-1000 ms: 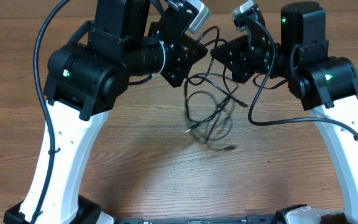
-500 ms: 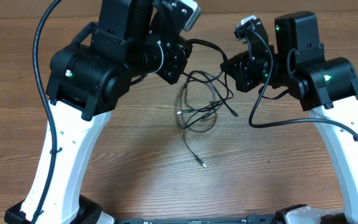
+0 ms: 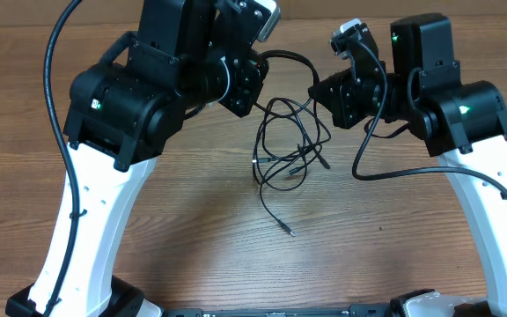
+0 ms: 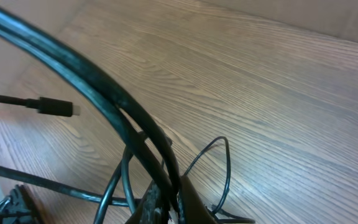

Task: Untangle cables

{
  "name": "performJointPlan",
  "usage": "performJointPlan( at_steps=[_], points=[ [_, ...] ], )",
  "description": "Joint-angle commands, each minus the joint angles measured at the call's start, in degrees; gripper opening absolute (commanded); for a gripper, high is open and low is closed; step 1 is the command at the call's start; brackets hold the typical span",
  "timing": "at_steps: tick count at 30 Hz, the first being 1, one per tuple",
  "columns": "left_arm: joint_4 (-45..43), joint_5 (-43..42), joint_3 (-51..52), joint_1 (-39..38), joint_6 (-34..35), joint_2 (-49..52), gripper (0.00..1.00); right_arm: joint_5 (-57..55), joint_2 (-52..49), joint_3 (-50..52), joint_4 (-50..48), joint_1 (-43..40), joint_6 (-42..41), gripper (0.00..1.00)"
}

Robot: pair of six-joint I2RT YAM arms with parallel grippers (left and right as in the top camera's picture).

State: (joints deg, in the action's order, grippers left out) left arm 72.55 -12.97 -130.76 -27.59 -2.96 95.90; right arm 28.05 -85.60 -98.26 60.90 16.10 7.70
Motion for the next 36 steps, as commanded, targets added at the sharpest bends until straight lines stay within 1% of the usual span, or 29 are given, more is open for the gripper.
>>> performJointPlan(
  at_steps=[1, 6, 10, 12, 14, 18, 23, 24, 26, 29, 31, 32, 33, 34, 36],
  points=[
    [0.07, 1.31, -1.07, 0.68, 0.85, -1.49, 0.06, 3.19, 0.52, -0.44, -0.90, -0.72, 0.35, 0.04],
    [0.07, 1.31, -1.07, 0.68, 0.85, -1.49, 0.06, 8.15, 0.50, -0.44, -1.05, -0.72, 0.37, 0.04],
    [0.07, 1.33, -1.07, 0.68, 0.83, -1.49, 0.06, 7.87, 0.50, -0.44, -2.23, -0.72, 0.35, 0.16],
    [0.07, 1.31, -1.07, 0.68, 0.83, -1.49, 0.06, 6.82, 0.50, -0.44, -3.06, -0.72, 0.33, 0.33],
    [0.09, 1.31, -1.07, 0.68, 0.85, -1.49, 0.06, 5.38, 0.50, -0.44, -3.45, -0.72, 0.33, 0.36],
    [0.00, -0.44, -1.07, 0.68, 0.83, -1.49, 0.06, 5.05, 0.50, -0.44, -2.84, -0.72, 0.33, 0.37],
    [-1.60, -5.18, -1.09, 0.68, 0.81, -1.51, 0.06, 5.03, -0.04, -0.39, -1.70, -0.68, 0.35, 0.52],
    [-1.95, -5.90, -1.09, 0.68, 0.79, -1.51, 0.06, 5.03, -0.28, -0.39, -1.79, -0.68, 0.35, 0.54],
    [-2.69, -7.65, -1.09, 0.68, 0.79, -1.53, 0.06, 5.03, -1.09, -0.39, -2.34, -0.68, 0.35, 0.55],
    [-2.95, -9.31, -1.09, 0.68, 0.81, -1.53, 0.06, 5.03, -2.19, -0.39, -3.56, -0.68, 0.35, 0.55],
    [-2.93, -9.57, -1.09, 0.68, 0.79, -1.53, 0.06, 5.03, -2.99, -0.39, -4.63, -0.68, 0.35, 0.54],
    [-2.93, -9.57, -1.09, 0.68, 0.79, -1.53, 0.06, 5.03, -3.32, -0.39, -5.07, -0.68, 0.35, 0.49],
    [-2.93, -9.57, -1.09, 0.68, 0.79, -1.53, 0.06, 5.03, -3.76, -0.39, -5.46, -0.68, 0.33, 0.42],
    [-2.93, -9.57, -1.09, 0.68, 0.79, -1.53, 0.06, 5.03, -4.02, -0.39, -5.66, -0.68, 0.33, 0.31],
    [-2.91, -9.46, -1.09, 0.68, 0.79, -1.53, 0.06, 4.92, -4.52, -0.39, -5.66, -0.68, 0.31, 0.04]
  ],
)
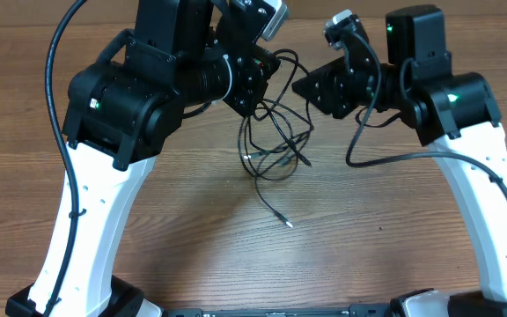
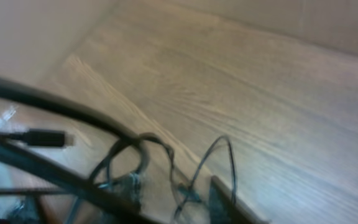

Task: Untangle cables

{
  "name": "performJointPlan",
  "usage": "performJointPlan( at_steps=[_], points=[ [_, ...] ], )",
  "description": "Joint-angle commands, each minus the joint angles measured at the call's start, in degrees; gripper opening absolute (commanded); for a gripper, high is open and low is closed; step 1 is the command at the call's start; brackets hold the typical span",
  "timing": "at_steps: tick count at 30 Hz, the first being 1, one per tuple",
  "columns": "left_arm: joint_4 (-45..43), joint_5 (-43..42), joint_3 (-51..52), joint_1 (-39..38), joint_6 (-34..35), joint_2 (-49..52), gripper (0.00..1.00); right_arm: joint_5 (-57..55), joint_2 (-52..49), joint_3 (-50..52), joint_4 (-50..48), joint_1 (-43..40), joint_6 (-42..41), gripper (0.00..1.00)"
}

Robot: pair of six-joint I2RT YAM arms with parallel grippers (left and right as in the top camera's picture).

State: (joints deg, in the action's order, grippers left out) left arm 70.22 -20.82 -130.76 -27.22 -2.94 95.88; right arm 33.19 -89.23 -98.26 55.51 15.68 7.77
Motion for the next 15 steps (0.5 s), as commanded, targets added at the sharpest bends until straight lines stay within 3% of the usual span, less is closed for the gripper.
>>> performJointPlan(
  at_steps=[1, 6, 9, 11, 13, 15],
  points=[
    [-0.57, -1.49, -1.09, 0.31, 0.76, -1.51, 0.06, -0.48, -0.92, -0.39, 0.11, -0.26, 0.24, 0.04],
    [-0.42, 1.84, -1.09, 0.31, 0.76, -1.49, 0.08, -5.44, -0.85, -0.42, 3.78, -0.26, 0.22, 0.04],
    [0.31, 2.38, -1.07, 0.31, 0.72, -1.49, 0.18, -11.56, -0.52, -0.55, 5.79, -0.26, -0.17, 0.04],
    [1.62, 4.61, -1.07, 0.31, 0.59, -1.49, 0.19, -20.68, 0.02, -1.14, 6.12, -0.33, -3.93, 0.04],
    [2.99, 8.20, -1.03, 0.31, 0.55, -1.49, 0.16, -31.85, 0.74, -2.38, 6.10, -0.33, -9.97, 0.04],
    [4.68, 12.13, -1.03, 0.31, 0.55, -1.49, 0.04, -40.48, 1.66, -3.76, 5.86, -0.33, -13.79, 0.04]
  ],
)
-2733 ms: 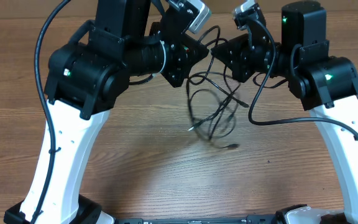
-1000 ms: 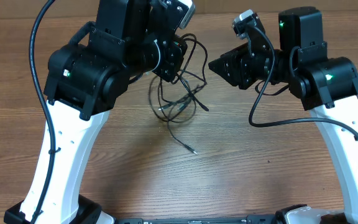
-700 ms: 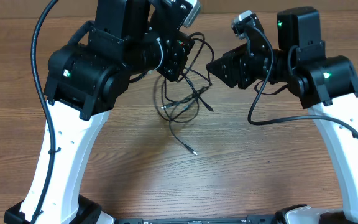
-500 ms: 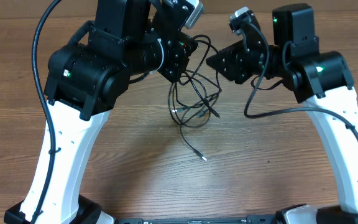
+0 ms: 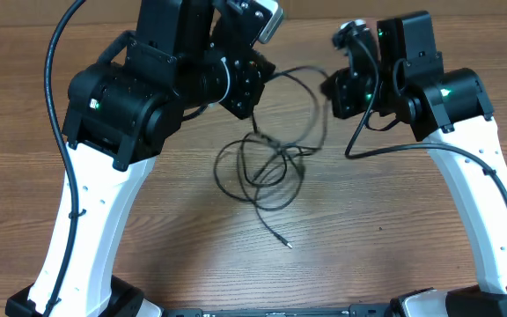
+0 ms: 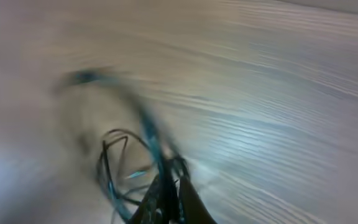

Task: Untangle cables

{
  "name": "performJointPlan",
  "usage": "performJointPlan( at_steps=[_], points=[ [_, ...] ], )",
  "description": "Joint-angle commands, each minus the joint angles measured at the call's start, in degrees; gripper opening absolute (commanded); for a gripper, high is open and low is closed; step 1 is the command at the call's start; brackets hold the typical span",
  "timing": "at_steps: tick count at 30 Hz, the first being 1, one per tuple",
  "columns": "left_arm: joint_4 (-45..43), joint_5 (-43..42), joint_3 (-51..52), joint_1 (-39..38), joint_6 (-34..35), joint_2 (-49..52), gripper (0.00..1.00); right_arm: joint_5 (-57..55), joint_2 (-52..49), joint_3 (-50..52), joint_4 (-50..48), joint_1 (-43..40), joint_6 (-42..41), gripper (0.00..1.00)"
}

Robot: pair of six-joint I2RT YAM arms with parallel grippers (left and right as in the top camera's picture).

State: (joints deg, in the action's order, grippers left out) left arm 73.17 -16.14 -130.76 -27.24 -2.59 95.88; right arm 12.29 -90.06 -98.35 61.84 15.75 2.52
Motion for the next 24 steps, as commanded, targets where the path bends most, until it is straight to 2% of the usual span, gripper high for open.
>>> performJointPlan(
  at_steps=[1, 5, 8, 9, 10, 14, 21, 24],
  points=[
    [2.51, 8.96, -1.03, 0.33, 0.24, -1.49, 0.04, -22.29, 3.02, -4.37, -0.83, -0.39, -8.76, 0.04],
    [4.61, 10.03, -0.55, 0.33, 0.57, -1.46, 0.04, -23.10, 5.57, -8.20, -4.22, -0.37, -8.28, 0.04],
    [4.02, 9.90, 0.85, 0.33, 1.42, -1.46, 0.04, -13.66, 7.37, -11.69, -7.54, -0.37, -6.64, 0.04],
    [3.06, 8.96, 2.54, 0.33, 1.55, -1.46, 0.04, -4.15, 8.66, -14.27, -10.64, -0.37, -6.60, 0.04],
    [2.51, 8.35, 3.43, 0.33, 1.60, -1.46, 0.05, -0.57, 9.18, -15.23, -12.02, -0.37, -6.60, 0.04],
    [-0.13, 5.70, 7.26, 0.33, 2.01, -1.46, 0.05, 8.35, 10.82, -16.39, -15.08, -0.37, -6.62, 0.04],
    [-6.88, -0.66, 13.14, 0.33, 3.06, -1.27, 0.27, 12.09, 11.41, -16.39, -15.23, -0.37, -6.62, 0.04],
    [-9.20, -1.90, 14.86, 0.33, 3.08, -0.83, 0.30, 13.75, 11.41, -16.39, -15.61, -0.37, -6.62, 0.04]
  ],
)
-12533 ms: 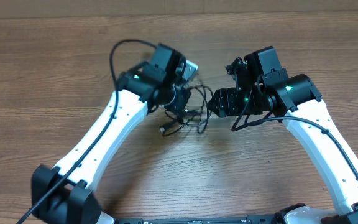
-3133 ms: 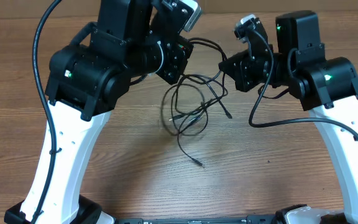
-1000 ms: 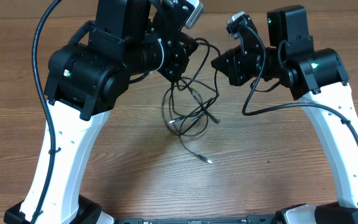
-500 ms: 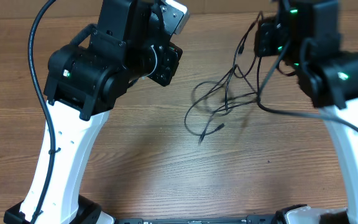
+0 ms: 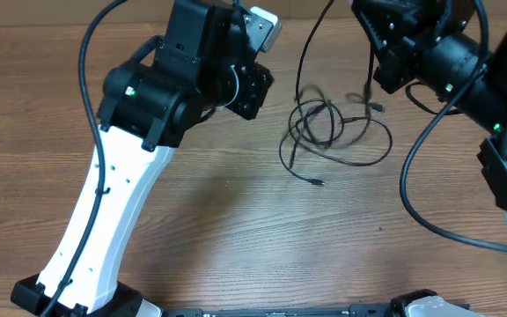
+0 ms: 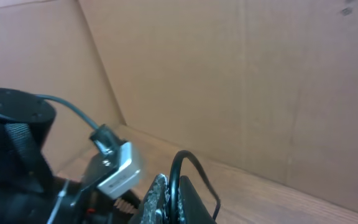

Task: Untangle cables

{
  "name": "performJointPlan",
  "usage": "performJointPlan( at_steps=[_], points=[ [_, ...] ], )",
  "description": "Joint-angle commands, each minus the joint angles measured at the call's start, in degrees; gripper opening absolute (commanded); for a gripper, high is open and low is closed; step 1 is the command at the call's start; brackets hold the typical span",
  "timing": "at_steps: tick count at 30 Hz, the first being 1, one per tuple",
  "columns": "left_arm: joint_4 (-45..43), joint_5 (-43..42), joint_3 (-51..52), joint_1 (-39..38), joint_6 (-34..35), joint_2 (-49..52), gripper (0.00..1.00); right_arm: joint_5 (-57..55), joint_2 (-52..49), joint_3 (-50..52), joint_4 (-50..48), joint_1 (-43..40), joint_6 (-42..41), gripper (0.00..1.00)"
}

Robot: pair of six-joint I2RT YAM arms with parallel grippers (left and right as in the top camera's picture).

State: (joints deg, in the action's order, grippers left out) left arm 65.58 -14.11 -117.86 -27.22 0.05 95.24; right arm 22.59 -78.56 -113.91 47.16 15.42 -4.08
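Note:
A loose tangle of thin black cables (image 5: 331, 128) lies on the wooden table right of centre. One plug end (image 5: 318, 182) trails toward the front. One strand (image 5: 302, 62) rises from the tangle toward the top edge, where my right gripper (image 5: 370, 26) is lifted high. In the right wrist view that gripper (image 6: 173, 202) is shut on a black cable (image 6: 180, 163), which loops over the fingertips. My left gripper (image 5: 255, 88) hangs to the left of the tangle. Its fingers are hidden under the wrist, and no cable shows at them.
A cardboard wall (image 6: 241, 74) stands behind the table. The left arm's white wrist camera (image 6: 118, 171) sits close below and left of my right gripper. The right arm's own thick black cable (image 5: 416, 176) loops over the table's right side.
My right gripper has risen high and toward the back with its cable. The tangle now lies further right on the table. The left arm has shifted right, and no strand runs to its gripper.
Both grippers were first low over the tangle at the table's middle, each at a strand. Then they were raised with the bundle hanging between them. Later a strand was stretched from left to right. Now the right gripper holds one cable high and the tangle lies looser.

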Motion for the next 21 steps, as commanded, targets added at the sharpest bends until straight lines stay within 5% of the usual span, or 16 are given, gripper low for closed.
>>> performJointPlan(
  at_steps=[1, 14, 21],
  points=[
    [-2.03, -3.91, 2.38, 0.31, 0.39, 0.09, 0.30, 4.52, -0.09, -0.83, -1.25, -0.04, 0.00, 0.04],
    [-4.79, -8.41, 3.13, 0.22, 0.79, 5.16, 0.35, 7.82, -0.02, -0.85, -9.84, -0.04, -0.63, 0.04],
    [-9.11, -3.26, 3.13, 0.22, 0.81, 5.38, 0.40, 9.94, 0.83, -0.90, -13.88, -0.04, -0.63, 0.04]
  ],
)
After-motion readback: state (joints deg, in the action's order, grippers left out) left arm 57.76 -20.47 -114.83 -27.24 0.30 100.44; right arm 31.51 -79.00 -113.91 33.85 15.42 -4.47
